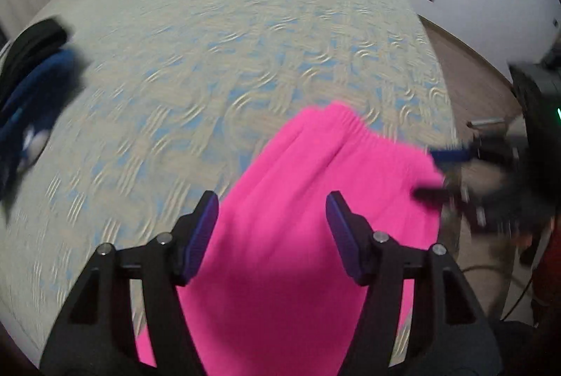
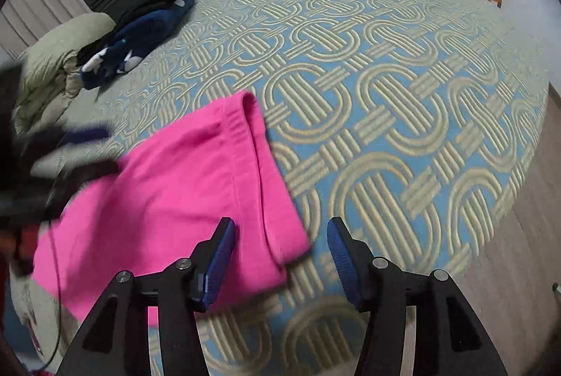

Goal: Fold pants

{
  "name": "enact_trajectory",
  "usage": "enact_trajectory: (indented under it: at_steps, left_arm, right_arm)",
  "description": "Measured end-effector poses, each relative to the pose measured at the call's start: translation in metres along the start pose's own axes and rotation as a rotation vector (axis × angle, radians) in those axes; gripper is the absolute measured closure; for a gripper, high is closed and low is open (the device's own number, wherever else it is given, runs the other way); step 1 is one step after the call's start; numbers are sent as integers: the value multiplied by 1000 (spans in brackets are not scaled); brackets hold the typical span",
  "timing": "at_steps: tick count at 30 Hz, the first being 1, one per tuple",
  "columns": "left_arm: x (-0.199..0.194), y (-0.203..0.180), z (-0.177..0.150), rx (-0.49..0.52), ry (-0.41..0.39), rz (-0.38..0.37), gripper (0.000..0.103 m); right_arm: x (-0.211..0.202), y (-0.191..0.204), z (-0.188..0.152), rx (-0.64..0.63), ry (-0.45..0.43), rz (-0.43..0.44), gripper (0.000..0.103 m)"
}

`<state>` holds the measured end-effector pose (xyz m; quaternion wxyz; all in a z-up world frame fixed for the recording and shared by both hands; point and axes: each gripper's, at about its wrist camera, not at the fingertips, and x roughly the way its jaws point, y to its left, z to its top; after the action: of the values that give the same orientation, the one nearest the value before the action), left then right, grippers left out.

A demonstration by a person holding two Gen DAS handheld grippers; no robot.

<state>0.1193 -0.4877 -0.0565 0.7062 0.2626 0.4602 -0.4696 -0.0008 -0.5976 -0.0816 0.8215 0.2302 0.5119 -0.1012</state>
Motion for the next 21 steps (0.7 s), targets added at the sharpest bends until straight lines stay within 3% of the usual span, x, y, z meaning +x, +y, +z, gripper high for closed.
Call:
enact_trajectory:
  at_steps: [4, 8, 9, 10, 11, 12, 13, 15, 17, 19, 20, 21]
  left_arm:
    - [28, -10, 19, 76, 74, 39, 33]
    - [51, -10, 25, 69, 125, -51, 33]
    - [55, -12, 24, 67, 126, -69, 33]
    - [57, -14, 24, 71, 111, -65, 42]
    - [56, -18, 23, 85, 94, -73, 68]
    - [55, -20, 24, 86, 89, -86, 85]
    - [53, -22, 26, 78, 87, -80, 90]
    - [36, -30, 29, 105, 10, -67, 91]
    - [24, -38, 37, 117, -49, -94, 91]
    - [28, -43, 41, 141, -42, -98, 89]
    - [40, -47, 42, 173, -18, -48, 85]
    - [52, -48, 43, 187, 7, -10, 80]
  right_arm:
    - [-2, -9, -17, 109, 7, 85, 47]
    - [2, -14, -25, 190, 34, 255, 47]
    - [6, -14, -22, 206, 24, 263, 47]
    - [9, -16, -19, 231, 10, 259, 47]
    - [13, -18, -16, 268, -5, 256, 48]
    - [15, -19, -15, 302, -19, 244, 72]
    - [16, -21, -13, 350, -39, 189, 88]
    - [9, -19, -13, 402, -61, 163, 91]
    - [-17, -3, -13, 343, -142, 48, 91]
    - [-27, 8, -11, 291, -147, -37, 90]
    - [-23, 8, -9, 283, -123, -66, 89]
    - [-16, 6, -7, 284, -94, -109, 82]
